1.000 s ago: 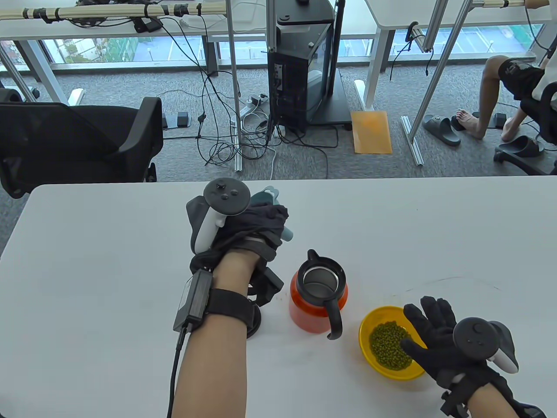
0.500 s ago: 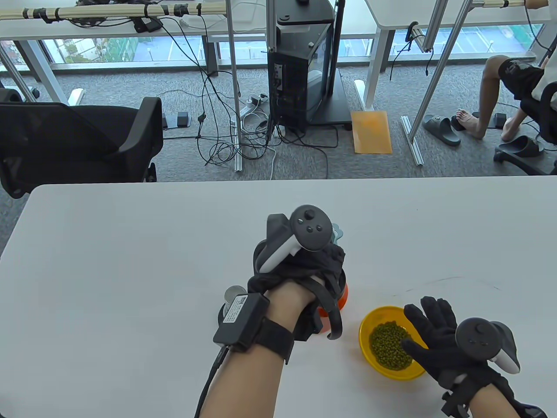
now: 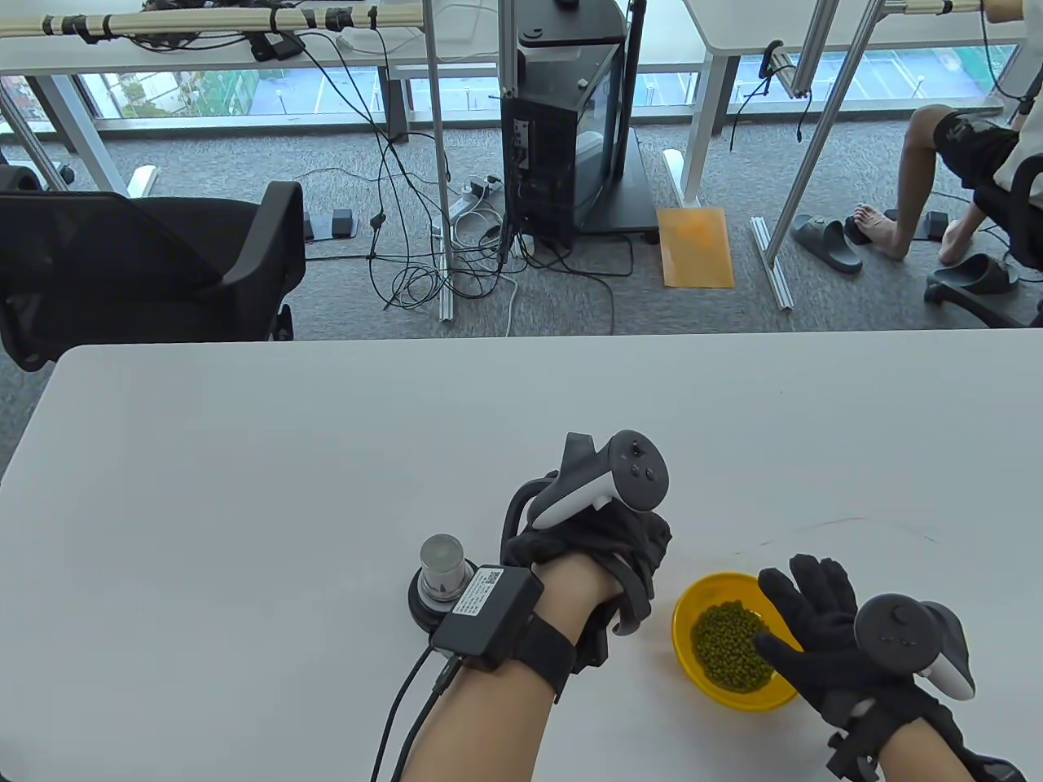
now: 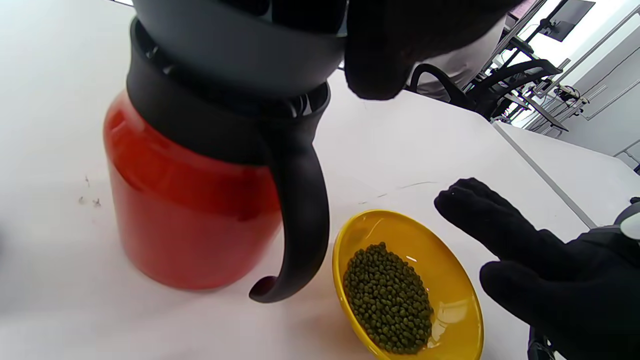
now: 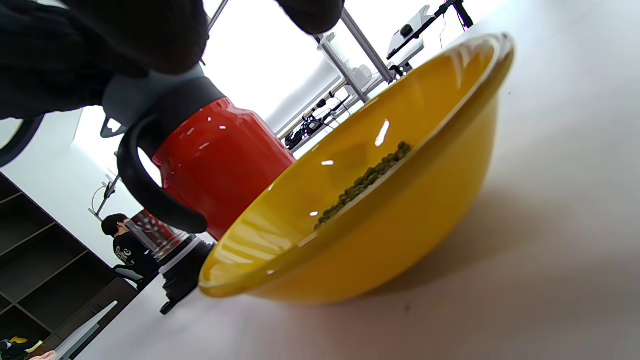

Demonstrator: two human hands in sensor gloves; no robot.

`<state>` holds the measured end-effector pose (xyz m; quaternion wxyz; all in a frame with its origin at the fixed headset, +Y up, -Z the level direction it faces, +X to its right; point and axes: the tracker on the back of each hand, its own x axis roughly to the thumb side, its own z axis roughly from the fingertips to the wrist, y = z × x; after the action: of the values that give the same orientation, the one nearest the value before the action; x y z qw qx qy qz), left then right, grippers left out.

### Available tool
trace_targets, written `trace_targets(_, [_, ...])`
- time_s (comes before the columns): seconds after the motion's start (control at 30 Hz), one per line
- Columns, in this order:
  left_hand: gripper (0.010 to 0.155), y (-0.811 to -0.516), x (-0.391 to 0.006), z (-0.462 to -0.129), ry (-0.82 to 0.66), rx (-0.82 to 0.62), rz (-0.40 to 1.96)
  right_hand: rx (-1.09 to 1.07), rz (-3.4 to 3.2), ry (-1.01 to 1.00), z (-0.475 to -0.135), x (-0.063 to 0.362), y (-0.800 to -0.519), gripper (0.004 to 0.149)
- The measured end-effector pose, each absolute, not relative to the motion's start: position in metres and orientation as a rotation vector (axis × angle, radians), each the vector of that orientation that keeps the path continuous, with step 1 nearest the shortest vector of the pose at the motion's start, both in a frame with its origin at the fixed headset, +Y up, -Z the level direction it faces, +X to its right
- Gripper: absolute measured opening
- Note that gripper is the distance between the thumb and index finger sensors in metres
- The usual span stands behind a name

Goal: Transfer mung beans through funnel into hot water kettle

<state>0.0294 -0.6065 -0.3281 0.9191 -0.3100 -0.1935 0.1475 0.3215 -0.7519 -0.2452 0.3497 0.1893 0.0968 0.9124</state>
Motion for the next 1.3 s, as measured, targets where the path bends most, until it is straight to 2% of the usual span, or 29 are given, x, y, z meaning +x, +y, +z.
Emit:
trace_targets(0.17, [0.050,-0.603,0.017,-0.329,-0.410,-0.637,0.327,0.488,2.359,0.255,-0.245,0.322,-0.752,0.085])
trace_targets(0.3, [0.050,-0.591,-0.005,-0.333,-0.418,-0.648,0.555,0.480,2.351,0.256,-0.245,0.322,-0.752,0.086])
trace_targets(0.33, [0.050,-0.586,-0.013,-0.334,-0.414,-0.616,0.580,0.479,2.352,0.256,-0.245,0.322,-0.752,0.086])
trace_targets(0.47, [0.054,-0.568,-0.050,-0.339,-0.267,-0.311,0.488,0.473,2.356,0.263,-0.245,0.322,-0.753,0.085])
trace_targets(0.53, [0.056,-0.567,-0.071,-0.344,-0.206,-0.252,0.409,0.468,2.359,0.265,-0.245,0.322,-0.753,0.085])
trace_targets(0.7, [0.060,-0.594,-0.122,-0.352,-0.048,-0.264,0.412,0.461,2.363,0.271,-0.245,0.322,-0.753,0.085])
trace_targets(0.93, [0.064,-0.653,-0.186,-0.343,0.162,-0.328,0.303,0.457,2.365,0.277,-0.246,0.322,-0.753,0.085])
trace_targets(1.07, [0.066,-0.681,-0.211,-0.329,0.193,-0.345,0.321,0.459,2.364,0.269,-0.246,0.322,-0.752,0.085])
trace_targets(1.3, [0.068,-0.727,-0.230,-0.303,0.177,-0.284,0.372,0.443,2.368,0.286,-0.247,0.323,-0.755,0.085])
